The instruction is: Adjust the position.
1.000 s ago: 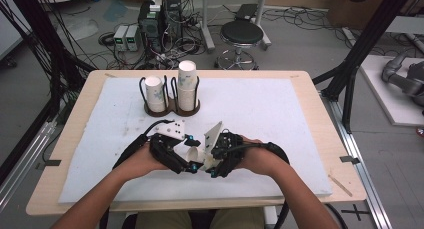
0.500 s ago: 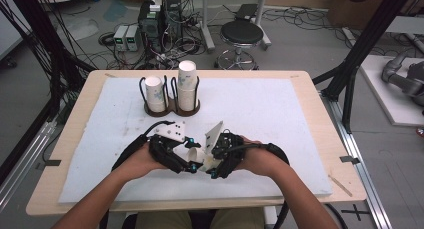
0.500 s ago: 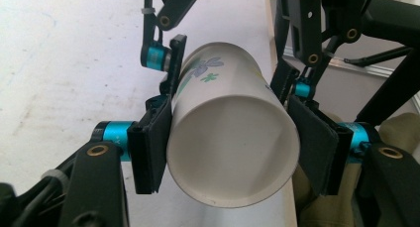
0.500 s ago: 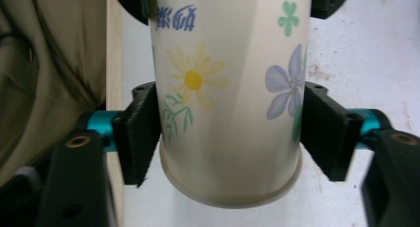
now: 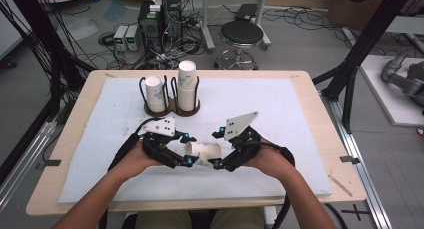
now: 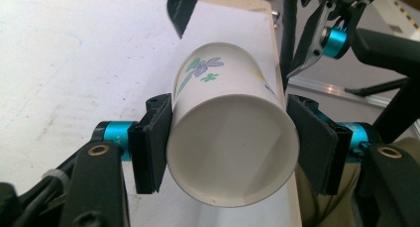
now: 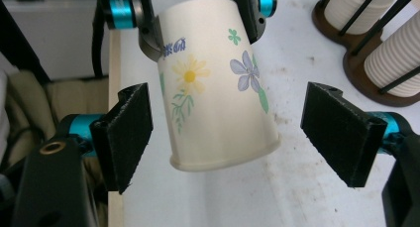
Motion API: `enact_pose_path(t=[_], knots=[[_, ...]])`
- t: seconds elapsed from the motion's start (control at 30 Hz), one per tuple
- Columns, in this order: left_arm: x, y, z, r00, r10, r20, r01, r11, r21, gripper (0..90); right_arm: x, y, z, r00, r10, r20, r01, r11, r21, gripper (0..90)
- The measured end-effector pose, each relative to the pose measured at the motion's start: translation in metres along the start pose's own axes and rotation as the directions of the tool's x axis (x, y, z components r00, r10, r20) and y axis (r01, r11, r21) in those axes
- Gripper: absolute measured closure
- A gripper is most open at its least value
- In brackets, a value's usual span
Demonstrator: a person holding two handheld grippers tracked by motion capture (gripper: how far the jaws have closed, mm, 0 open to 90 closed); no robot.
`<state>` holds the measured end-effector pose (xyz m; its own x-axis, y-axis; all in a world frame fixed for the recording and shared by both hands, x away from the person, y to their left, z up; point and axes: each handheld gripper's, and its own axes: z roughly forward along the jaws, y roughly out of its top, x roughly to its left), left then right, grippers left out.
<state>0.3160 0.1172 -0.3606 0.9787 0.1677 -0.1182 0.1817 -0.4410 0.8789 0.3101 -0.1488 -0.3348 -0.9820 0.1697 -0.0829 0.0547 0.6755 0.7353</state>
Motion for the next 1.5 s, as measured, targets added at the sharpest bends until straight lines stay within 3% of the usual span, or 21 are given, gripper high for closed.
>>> enact_pose_path(t=[0.2,0.3,0.43,0.57,0.97,1.23,1.5], knots=[[0.002,-0.007,-0.004,0.9998,-0.018,-0.003,0.018,0.9986,-0.049,36.9,0.000,-0.012,-0.007,0.9978,0.062,0.025,-0.059,0.992,-0.113,20.8],[0.004,-0.011,-0.006,0.9997,-0.022,-0.010,0.021,0.9967,-0.078,36.8,0.000,-0.020,-0.011,0.9944,0.098,0.041,-0.089,0.982,-0.168,20.8],[0.006,-0.017,-0.008,0.9994,-0.033,-0.014,0.031,0.9927,-0.117,36.9,0.002,-0.032,-0.015,0.9868,0.150,0.061,-0.131,0.961,-0.244,20.8],[0.007,-0.022,-0.009,0.9991,-0.040,-0.012,0.038,0.9886,-0.146,36.9,0.003,-0.043,-0.017,0.9812,0.182,0.063,-0.157,0.946,-0.285,20.7],[0.004,-0.030,-0.011,0.9995,-0.032,0.002,0.032,0.9751,-0.220,36.9,0.007,-0.063,-0.007,0.9738,0.227,0.017,-0.210,0.924,-0.318,20.7],[0.002,-0.029,-0.011,0.9997,-0.015,0.020,0.019,0.9692,-0.246,36.9,0.008,-0.067,-0.002,0.9731,0.229,-0.022,-0.224,0.920,-0.323,20.7],[-0.001,-0.028,-0.011,0.9990,0.001,0.045,0.011,0.9652,-0.261,37.0,0.009,-0.067,0.003,0.9691,0.236,-0.073,-0.246,0.908,-0.339,20.8]])
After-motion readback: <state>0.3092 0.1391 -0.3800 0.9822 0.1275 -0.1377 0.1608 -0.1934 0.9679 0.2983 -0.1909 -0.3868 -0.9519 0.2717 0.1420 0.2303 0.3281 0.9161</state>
